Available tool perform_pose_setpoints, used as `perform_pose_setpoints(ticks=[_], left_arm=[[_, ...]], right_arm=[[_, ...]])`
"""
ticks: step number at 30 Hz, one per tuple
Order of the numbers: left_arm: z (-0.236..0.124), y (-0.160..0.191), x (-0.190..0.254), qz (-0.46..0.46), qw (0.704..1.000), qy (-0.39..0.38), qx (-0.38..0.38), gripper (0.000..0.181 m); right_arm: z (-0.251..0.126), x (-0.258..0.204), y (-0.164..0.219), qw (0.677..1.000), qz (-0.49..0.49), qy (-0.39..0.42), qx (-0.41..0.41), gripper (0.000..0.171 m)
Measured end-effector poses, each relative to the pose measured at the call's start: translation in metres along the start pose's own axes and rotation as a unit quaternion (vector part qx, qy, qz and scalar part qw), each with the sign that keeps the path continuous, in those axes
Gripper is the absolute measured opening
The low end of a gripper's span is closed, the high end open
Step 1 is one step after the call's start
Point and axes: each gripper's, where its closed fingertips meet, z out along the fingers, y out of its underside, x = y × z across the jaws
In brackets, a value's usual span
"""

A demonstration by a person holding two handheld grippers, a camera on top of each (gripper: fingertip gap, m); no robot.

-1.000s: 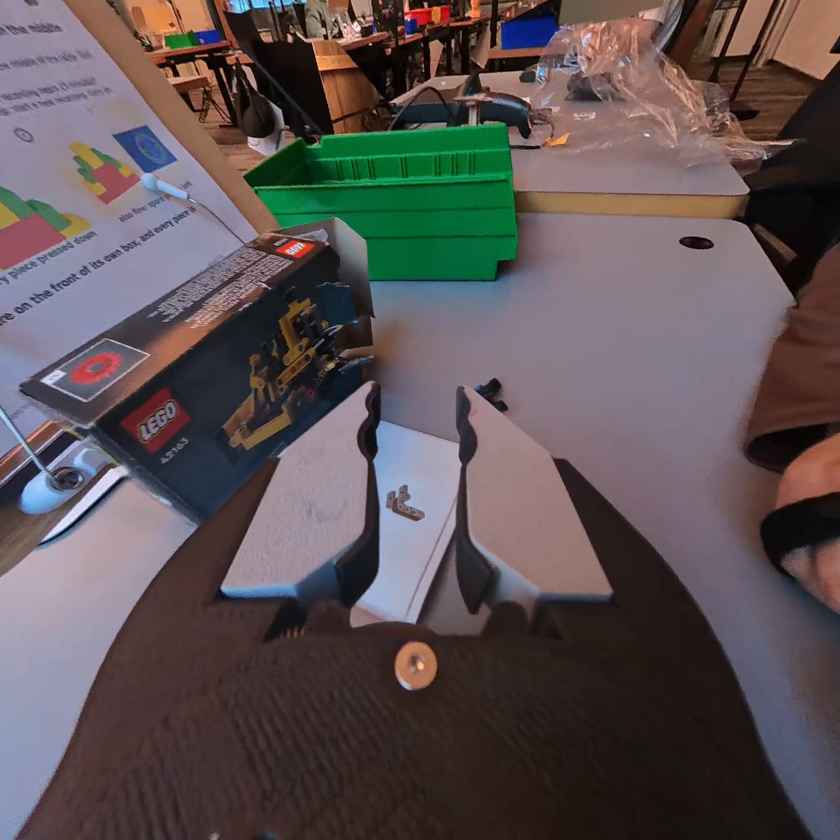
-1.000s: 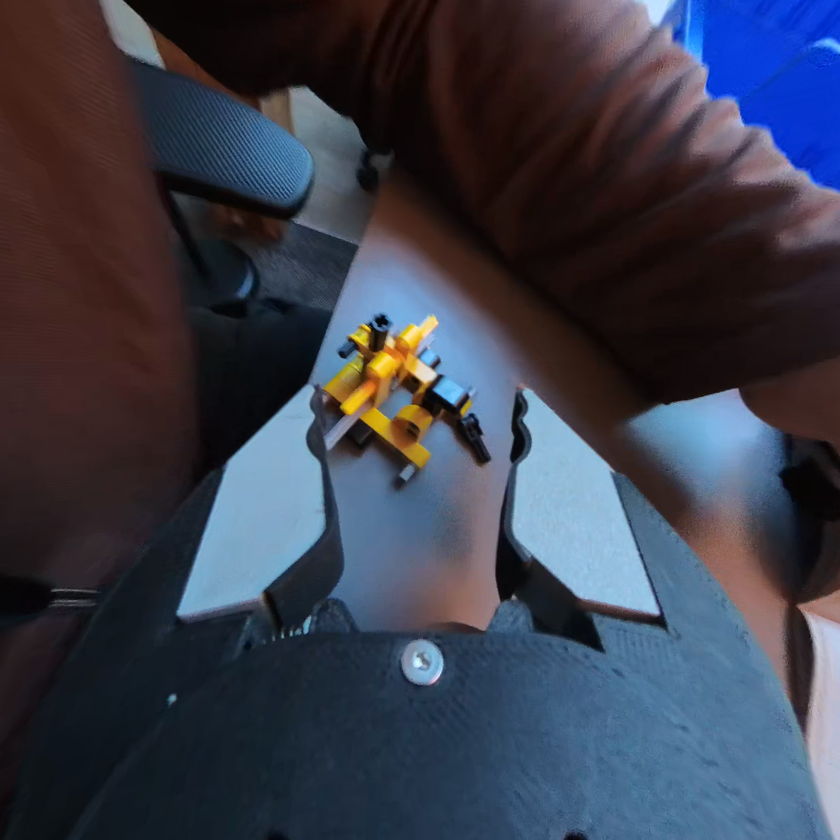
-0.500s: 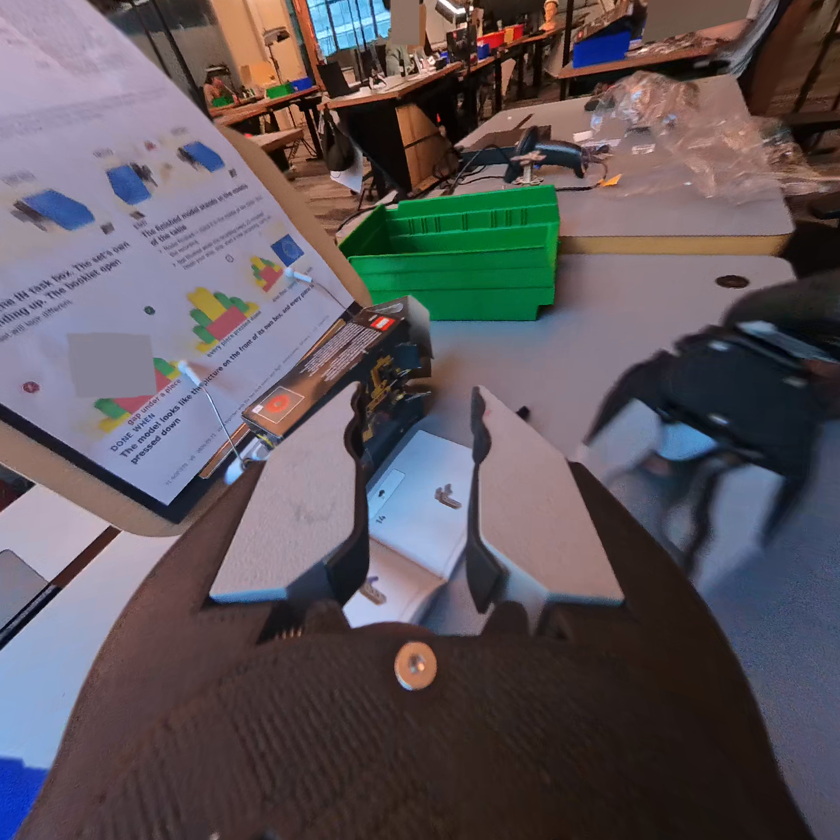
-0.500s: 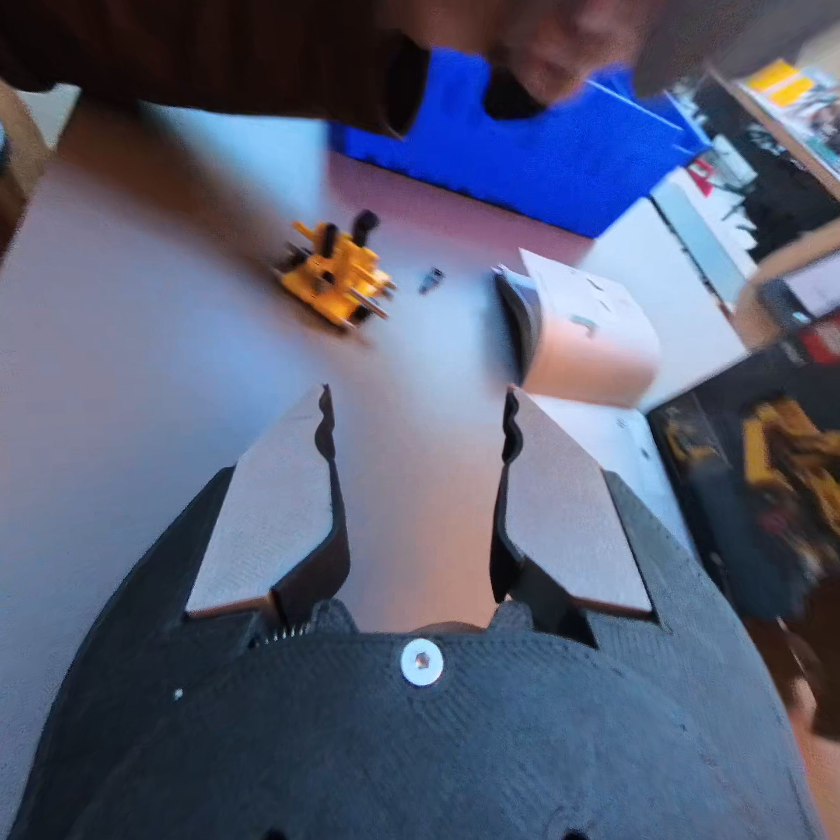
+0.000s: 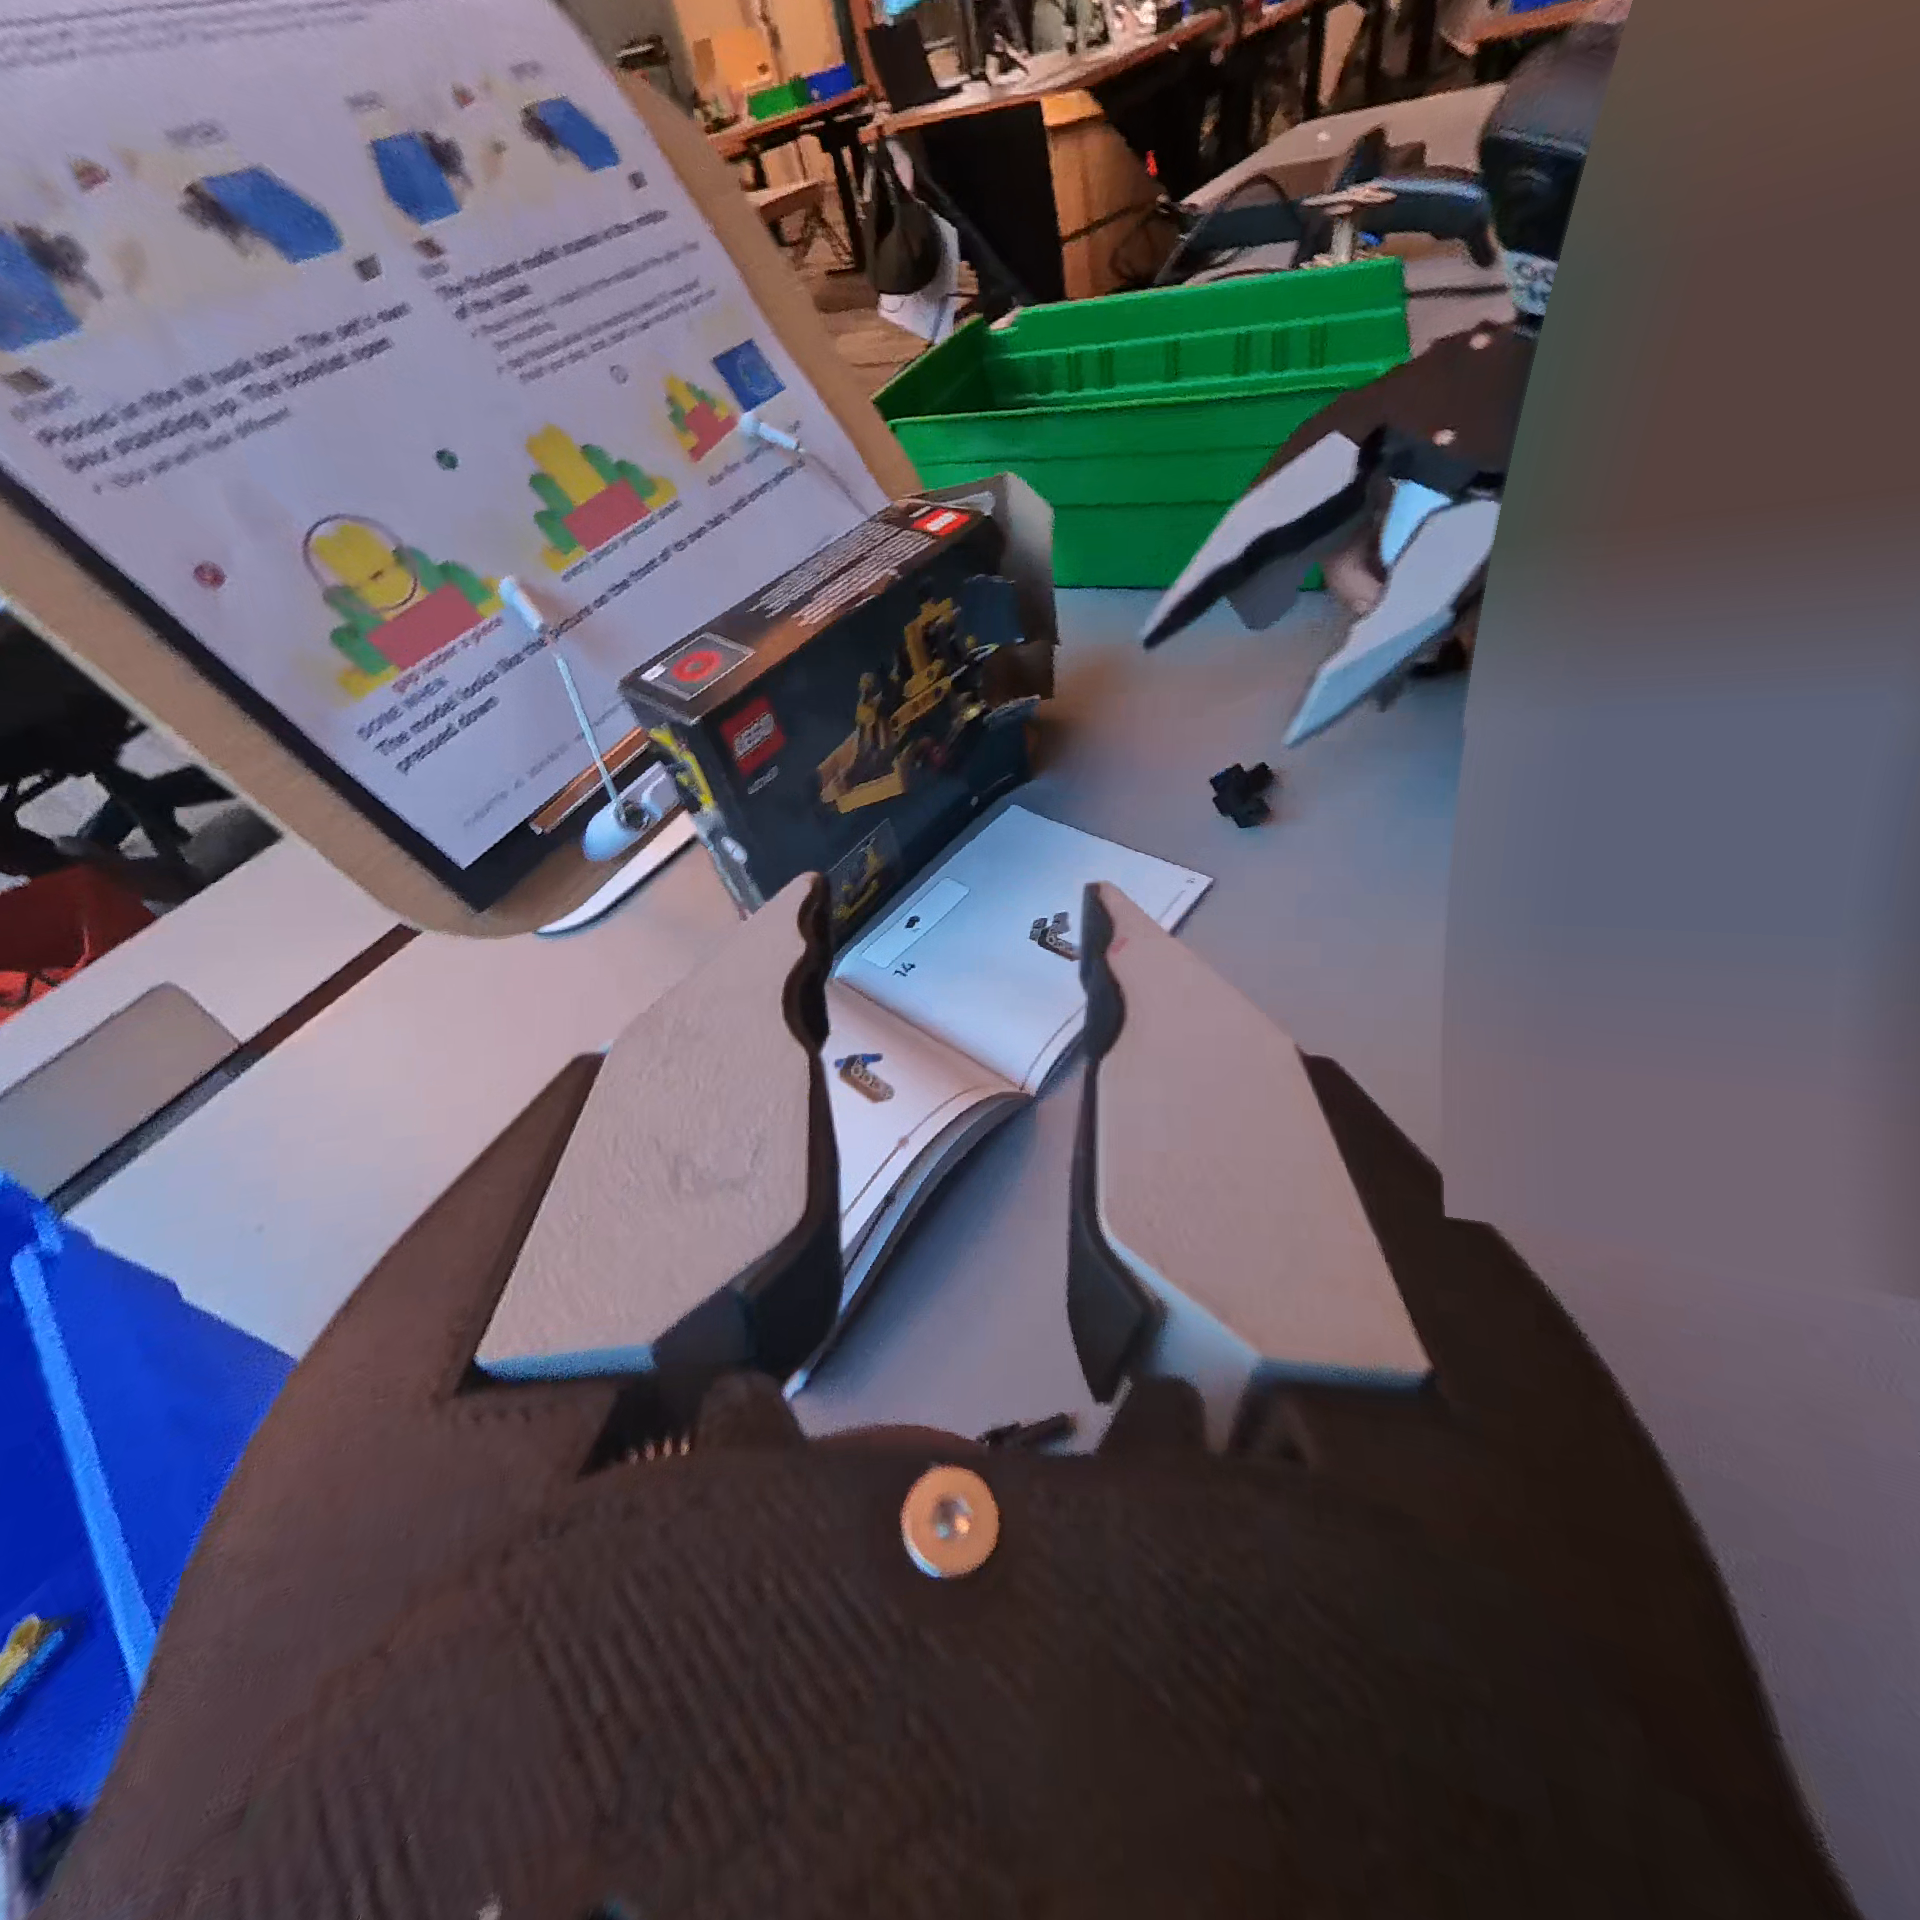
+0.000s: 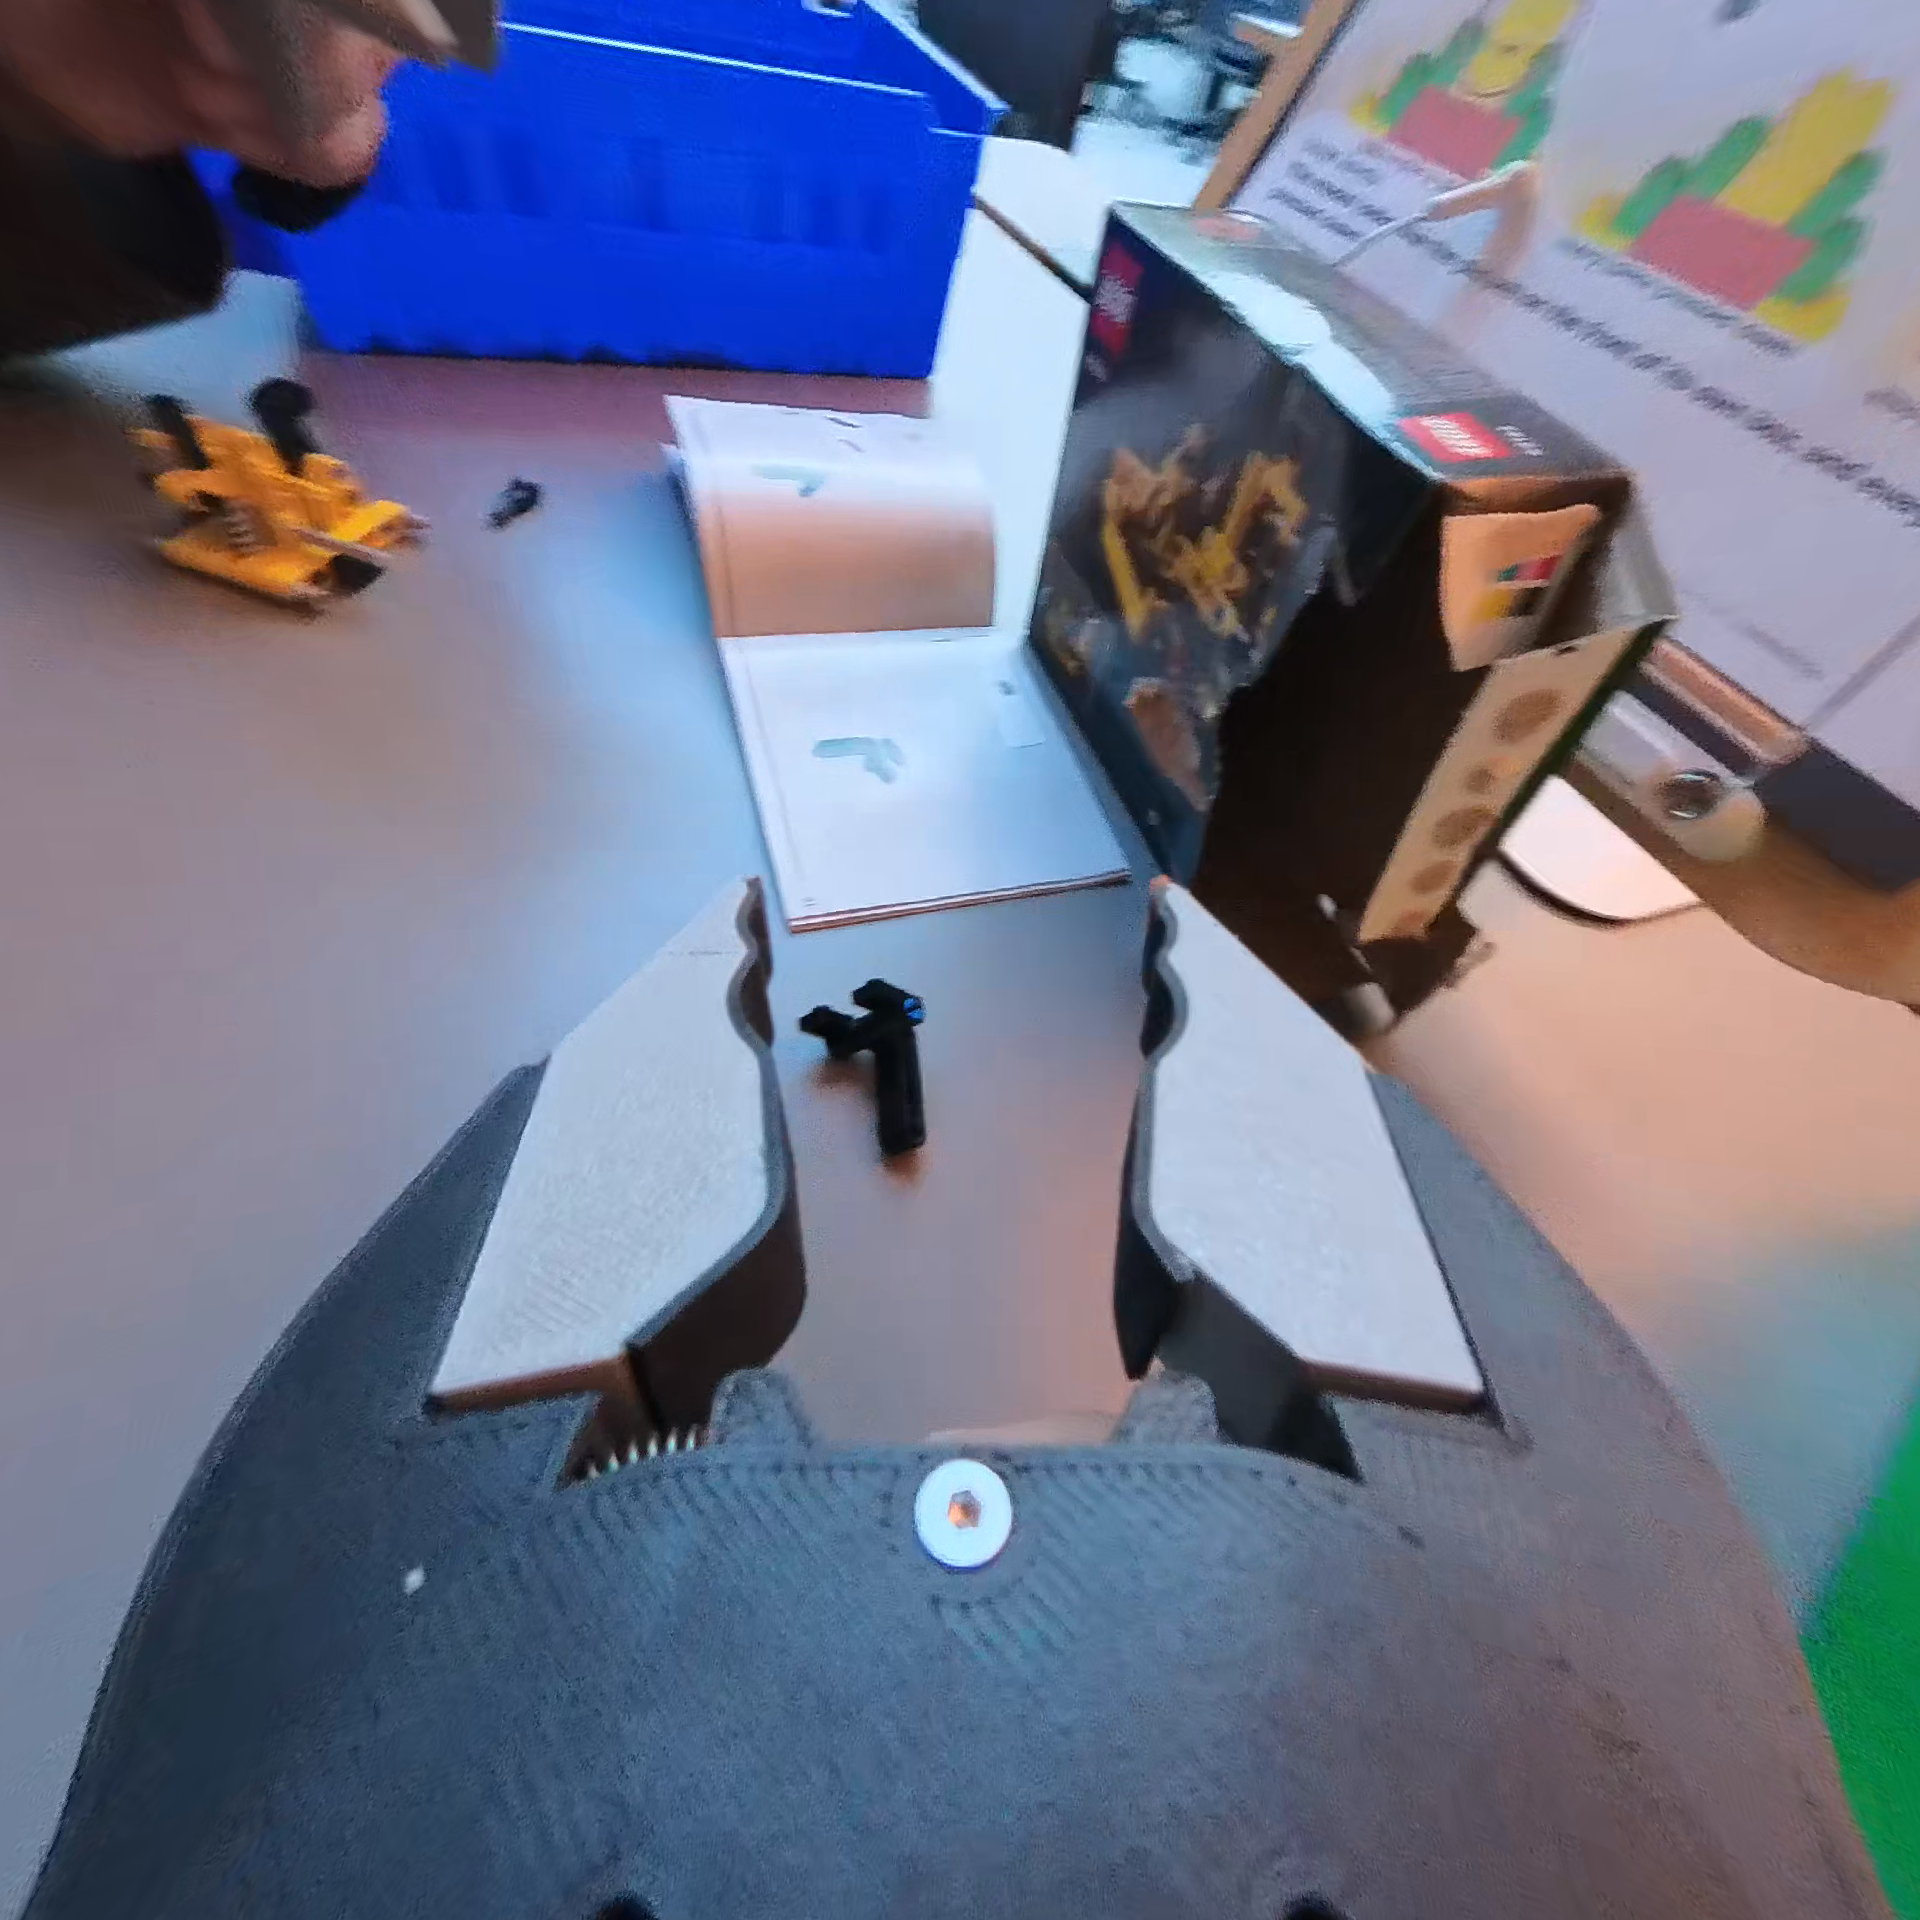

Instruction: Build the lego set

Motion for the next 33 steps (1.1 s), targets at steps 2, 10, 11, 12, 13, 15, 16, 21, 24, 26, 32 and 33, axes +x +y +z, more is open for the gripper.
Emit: perform_pose_setpoints(ticks=[2,10,11,12,13,15,16,21,24,26,32,33], left_arm=[[0.001,0.005,-0.009,-0.026,1.0,-0.016,-0.002,0.043],[0.006,0.031,-0.022,-0.074,0.996,-0.025,-0.05,0.043],[0.006,0.03,-0.021,-0.073,0.996,-0.023,-0.047,0.042],[0.006,0.028,-0.019,-0.073,0.996,-0.021,-0.043,0.042],[0.007,0.028,-0.017,-0.072,0.996,-0.018,-0.04,0.041],[0.01,0.033,-0.015,-0.068,0.996,-0.013,-0.051,0.041],[0.013,0.037,-0.015,-0.069,0.996,-0.013,-0.06,0.041],[0.019,0.052,-0.013,-0.085,0.993,0.001,-0.085,0.04],[0.023,0.056,-0.01,-0.068,0.993,0.002,-0.095,0.038],[0.025,0.057,-0.007,-0.063,0.993,0.005,-0.098,0.037],[0.031,0.061,0.011,-0.048,0.991,0.055,-0.114,0.037],[0.034,0.061,0.017,-0.043,0.989,0.071,-0.122,0.036]], right_arm=[[-0.002,-0.008,-0.001,0.999,-0.005,-0.035,0.006,0.061],[-0.003,-0.008,0.008,0.999,-0.005,-0.046,-0.017,0.061],[-0.003,-0.008,0.01,0.999,-0.007,-0.046,-0.023,0.061],[-0.003,-0.008,0.011,0.999,-0.01,-0.044,-0.027,0.061],[-0.002,-0.008,0.012,0.999,-0.011,-0.043,-0.029,0.061],[-0.002,-0.008,0.012,0.999,-0.016,-0.04,-0.031,0.059],[-0.002,-0.008,0.012,0.999,-0.019,-0.04,-0.031,0.056],[-0.003,-0.009,0.011,0.999,-0.021,-0.038,-0.027,0.045],[-0.002,-0.011,0.011,0.999,-0.025,-0.038,-0.029,0.046],[-0.002,-0.013,0.01,0.999,-0.026,-0.039,-0.028,0.047],[-0.007,-0.011,0.005,0.999,0.002,-0.041,-0.013,0.05],[-0.006,-0.01,0.005,0.999,0.001,-0.038,-0.011,0.049]])
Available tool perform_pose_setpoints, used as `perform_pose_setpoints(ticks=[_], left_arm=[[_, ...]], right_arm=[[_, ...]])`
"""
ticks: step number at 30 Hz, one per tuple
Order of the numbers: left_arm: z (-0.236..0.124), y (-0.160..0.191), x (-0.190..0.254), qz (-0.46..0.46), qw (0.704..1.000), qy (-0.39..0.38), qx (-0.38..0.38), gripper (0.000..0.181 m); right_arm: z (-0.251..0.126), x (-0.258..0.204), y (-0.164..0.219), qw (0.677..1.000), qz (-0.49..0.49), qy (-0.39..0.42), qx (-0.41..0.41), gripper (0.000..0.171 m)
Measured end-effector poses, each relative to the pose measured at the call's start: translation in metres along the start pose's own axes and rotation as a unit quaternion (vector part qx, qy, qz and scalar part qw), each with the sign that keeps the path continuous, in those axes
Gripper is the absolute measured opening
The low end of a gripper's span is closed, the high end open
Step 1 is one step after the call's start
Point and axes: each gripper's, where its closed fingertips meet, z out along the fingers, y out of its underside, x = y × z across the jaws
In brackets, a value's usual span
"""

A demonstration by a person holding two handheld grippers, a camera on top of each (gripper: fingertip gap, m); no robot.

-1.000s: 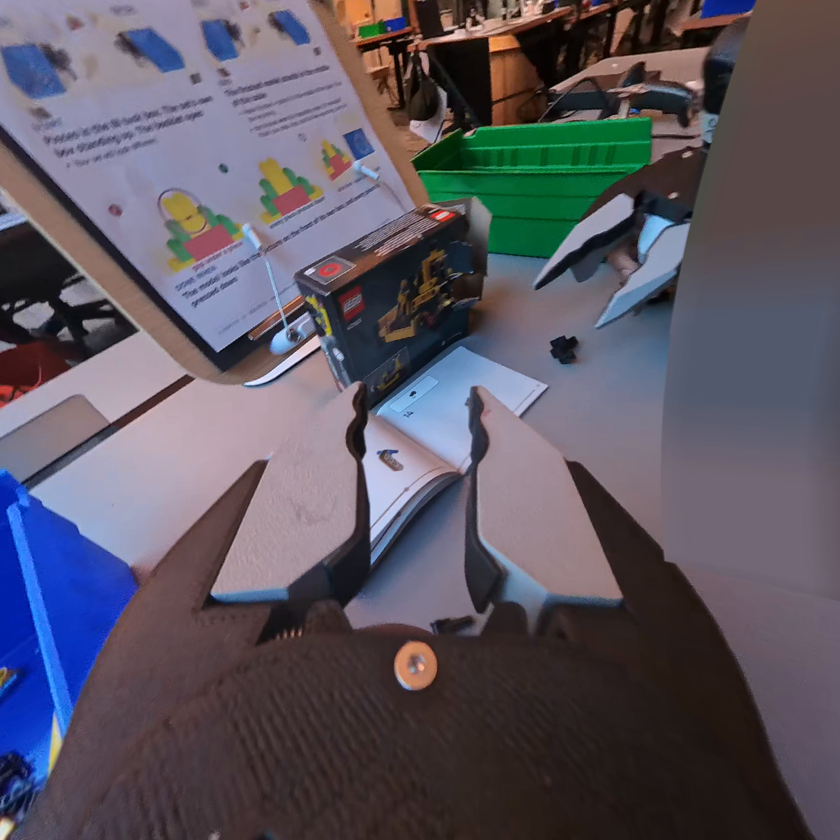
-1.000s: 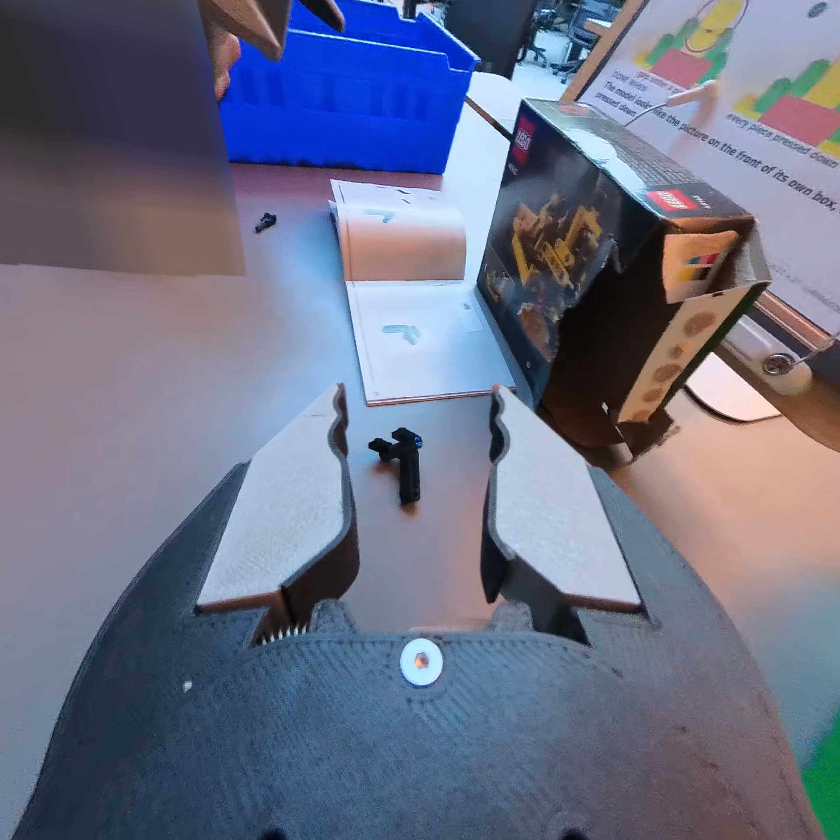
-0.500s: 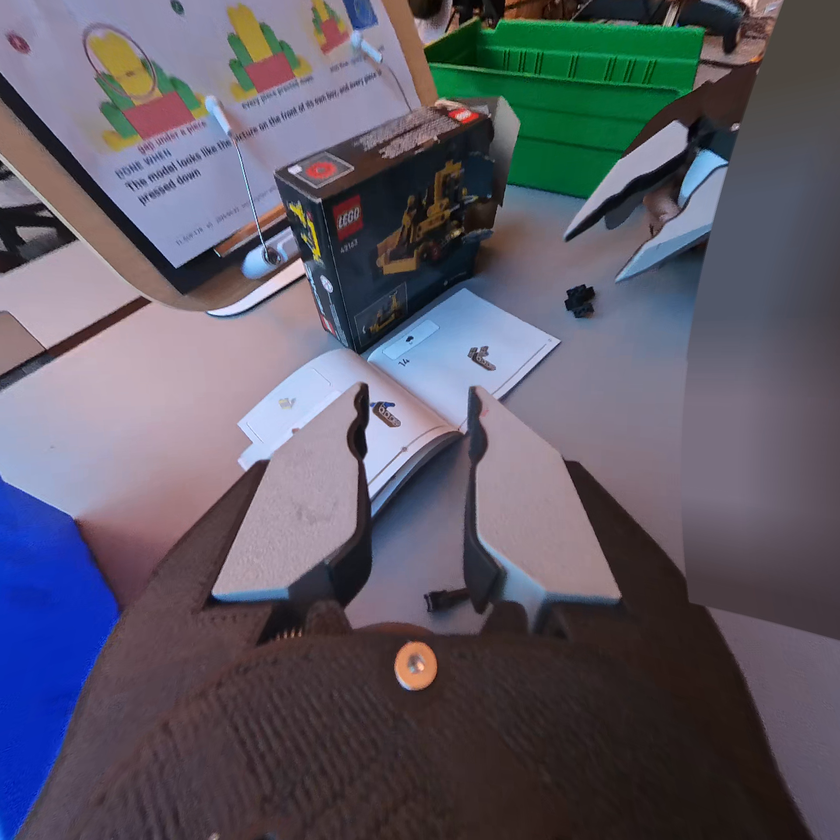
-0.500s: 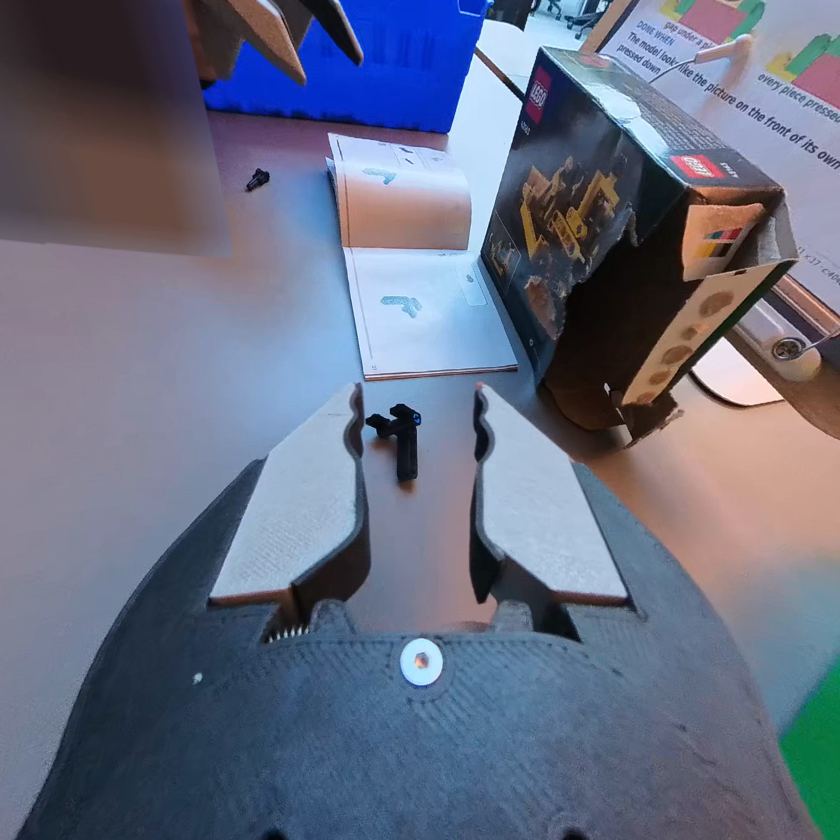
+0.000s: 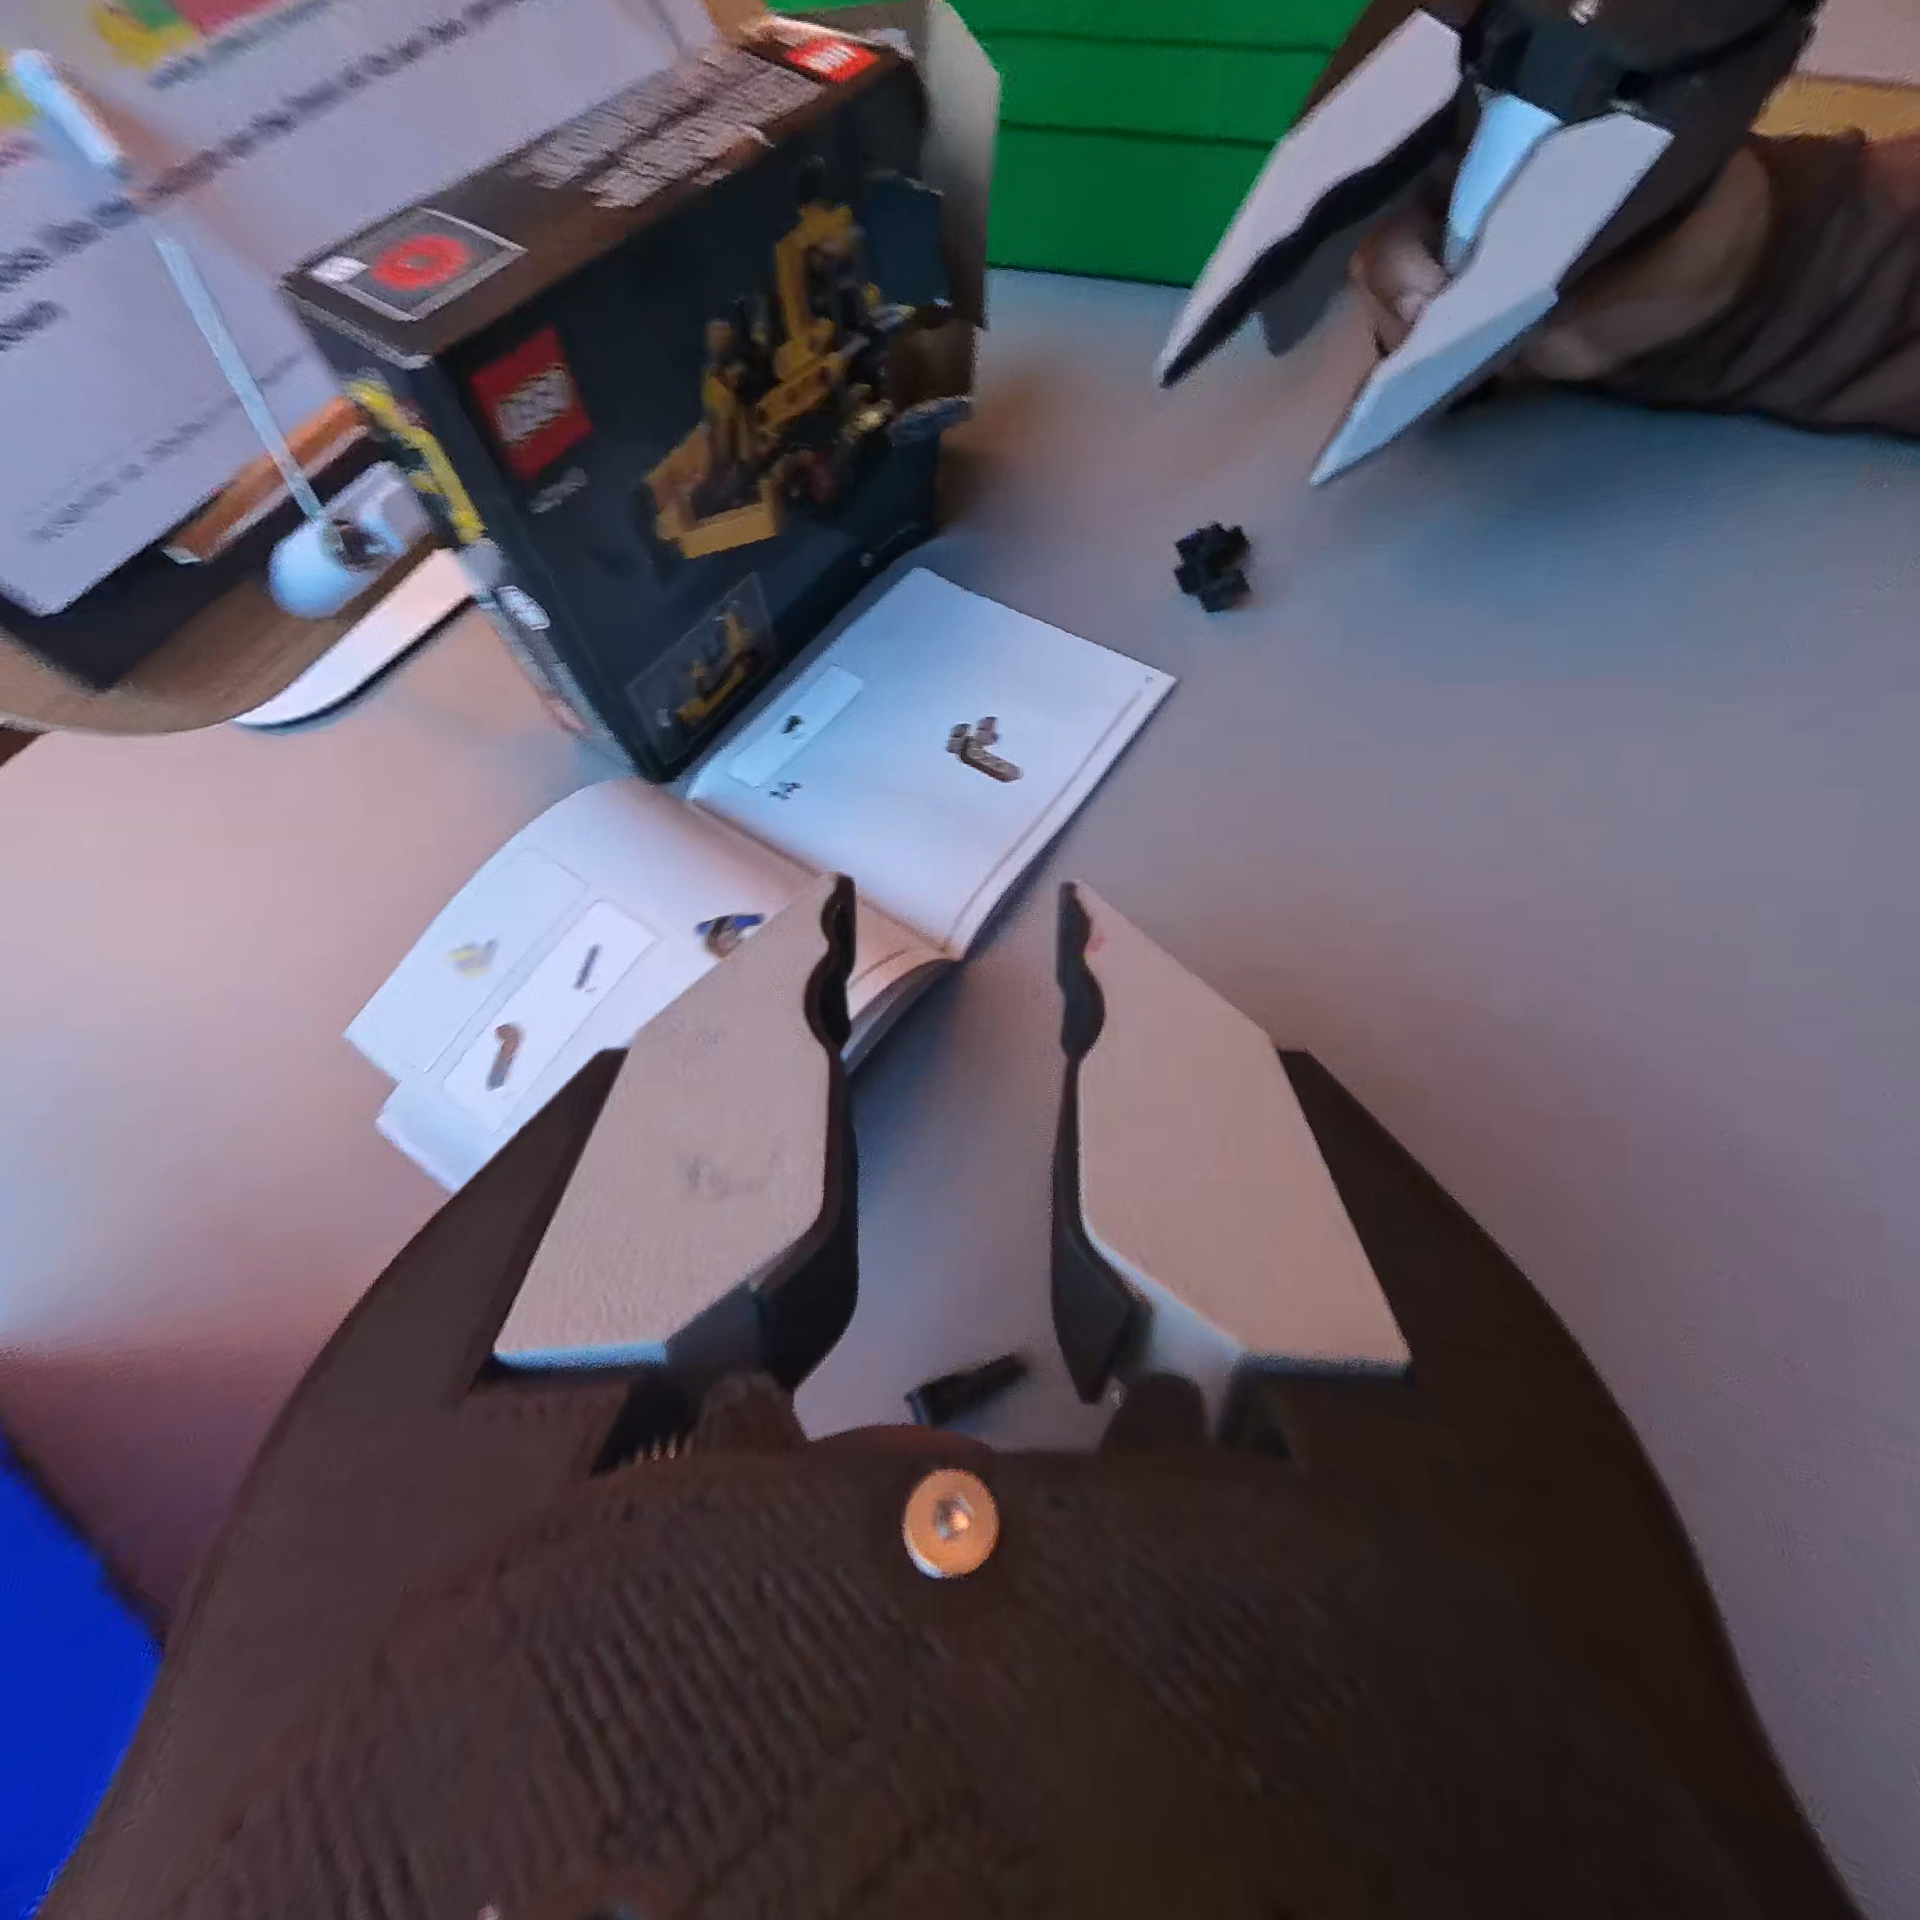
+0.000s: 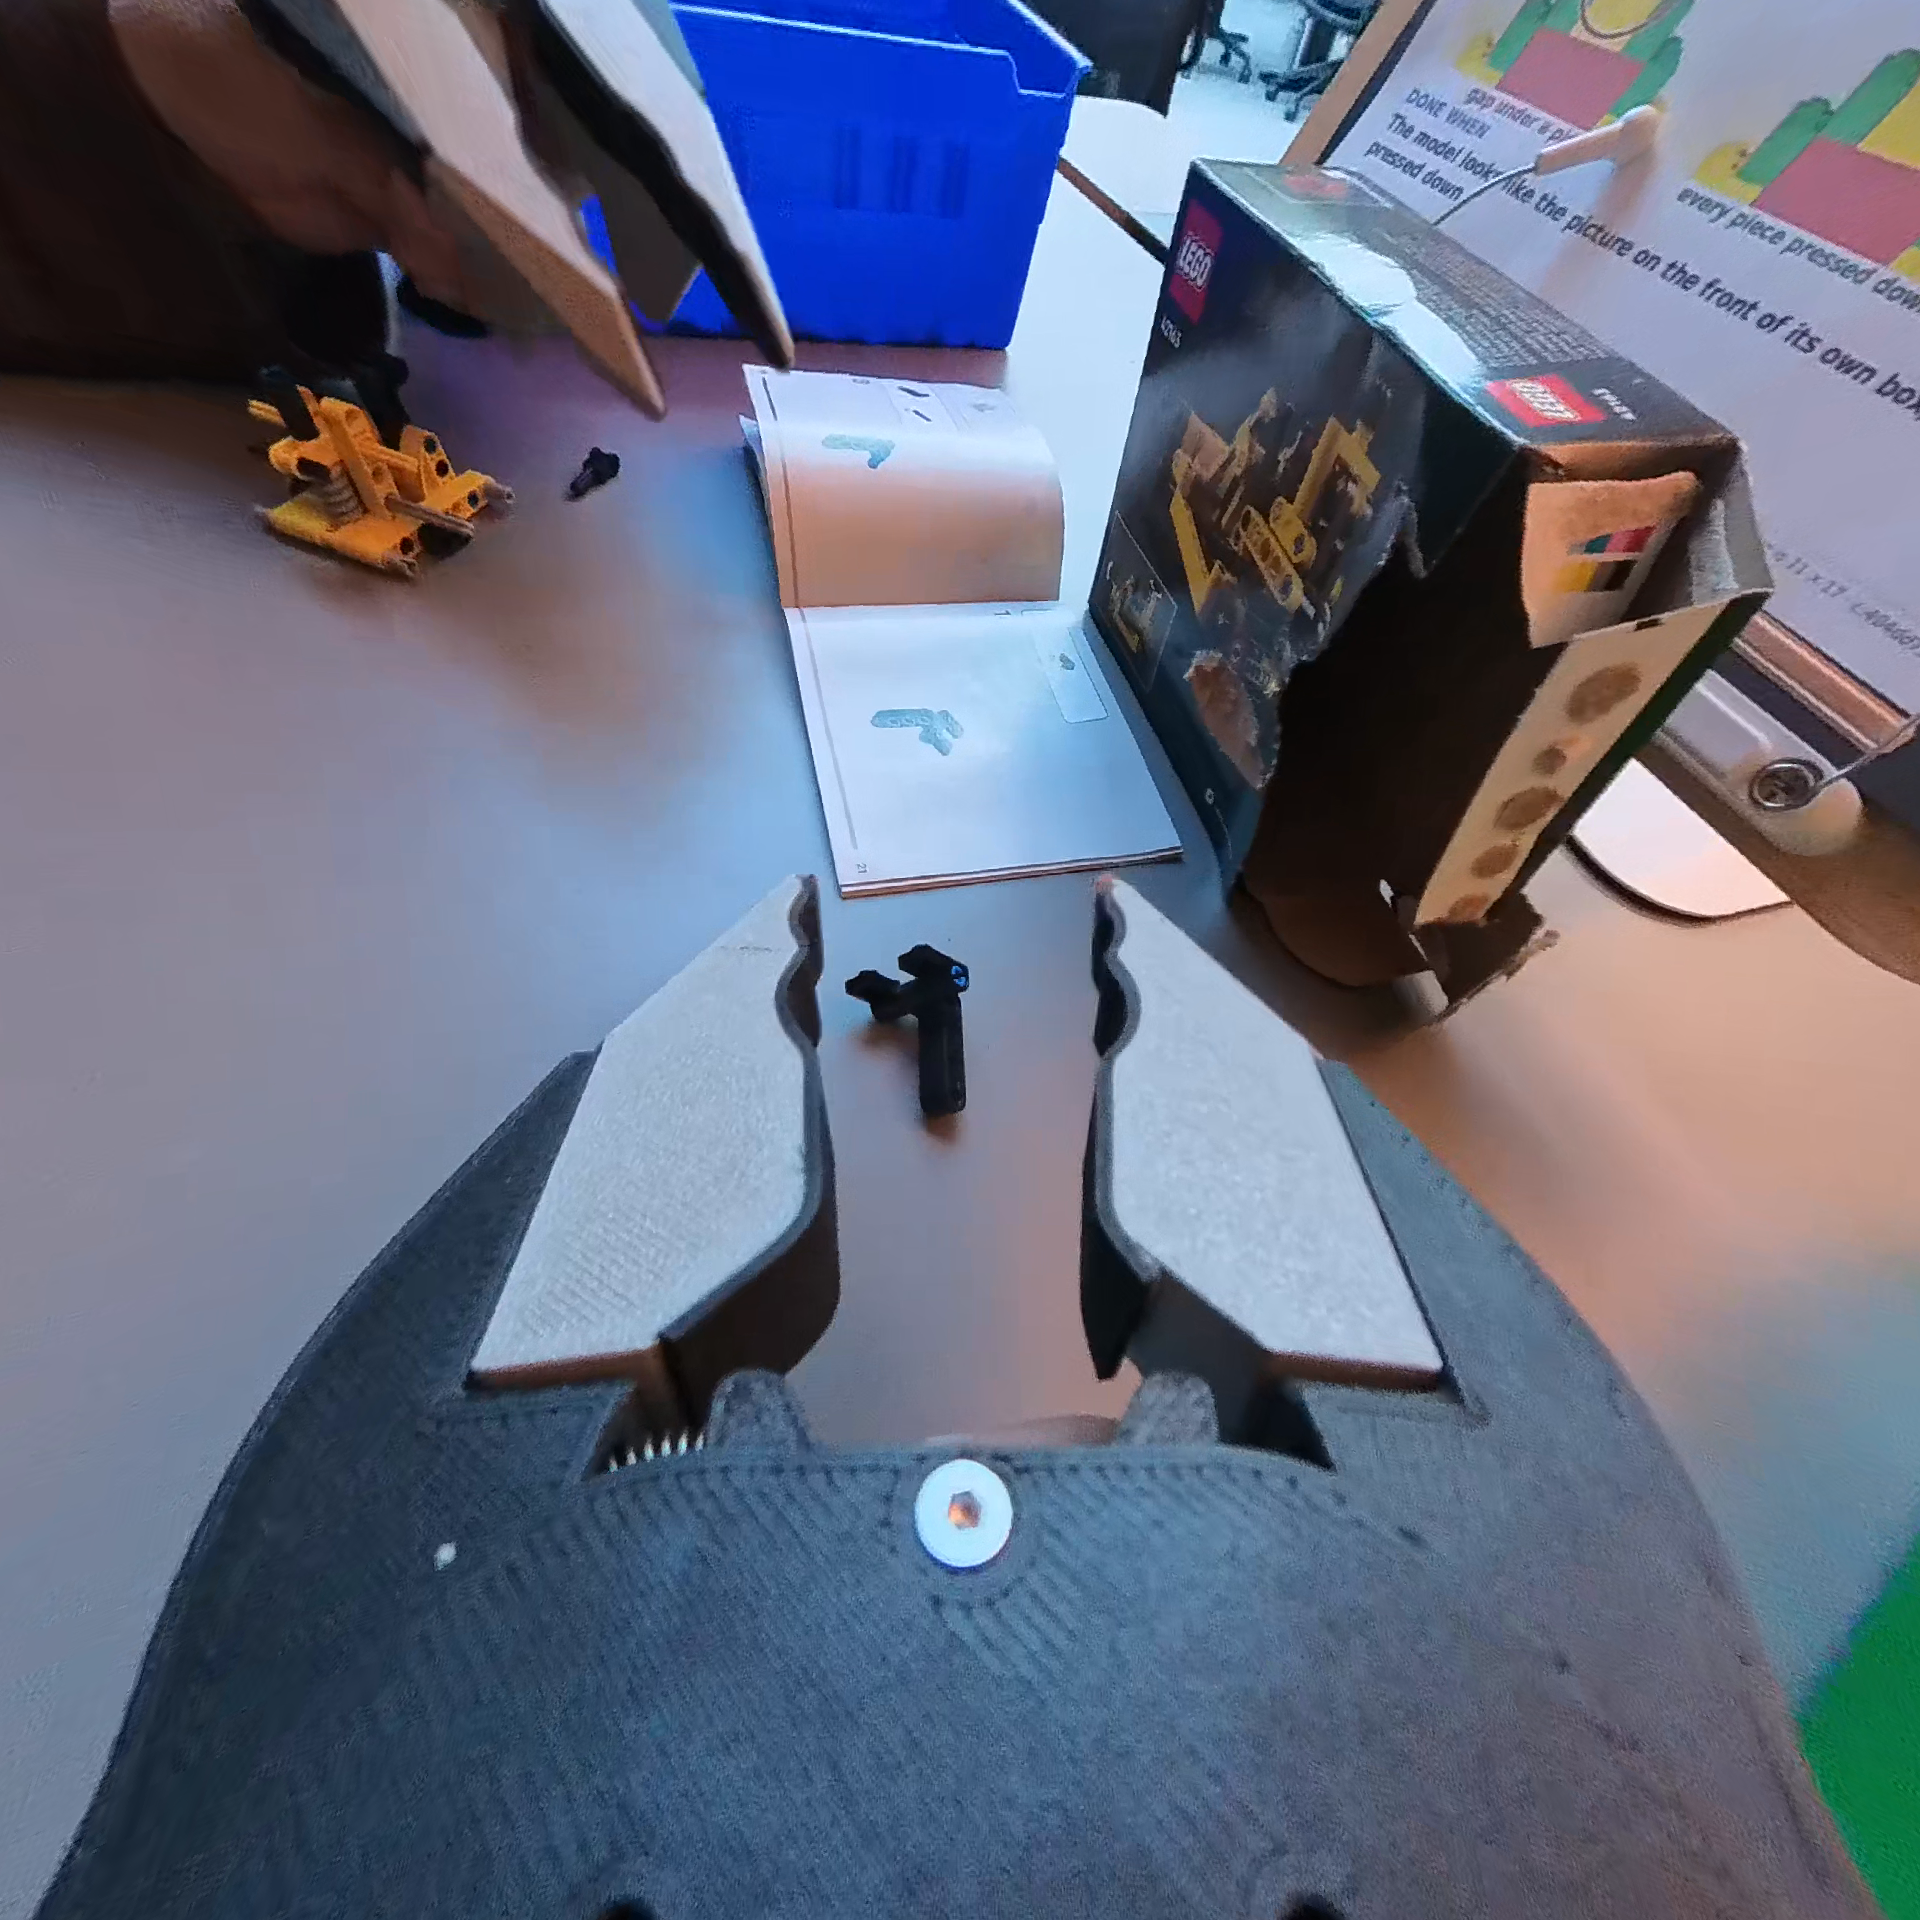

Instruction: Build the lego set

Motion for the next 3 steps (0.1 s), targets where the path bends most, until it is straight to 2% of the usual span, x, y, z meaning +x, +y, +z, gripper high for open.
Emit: perform_pose_setpoints(ticks=[3], left_arm=[[0.016,0.0,0.022,0.053,0.997,0.041,-0.041,0.034]], right_arm=[[0.006,-0.005,-0.002,1.0,-0.001,-0.004,0.001,0.049]])
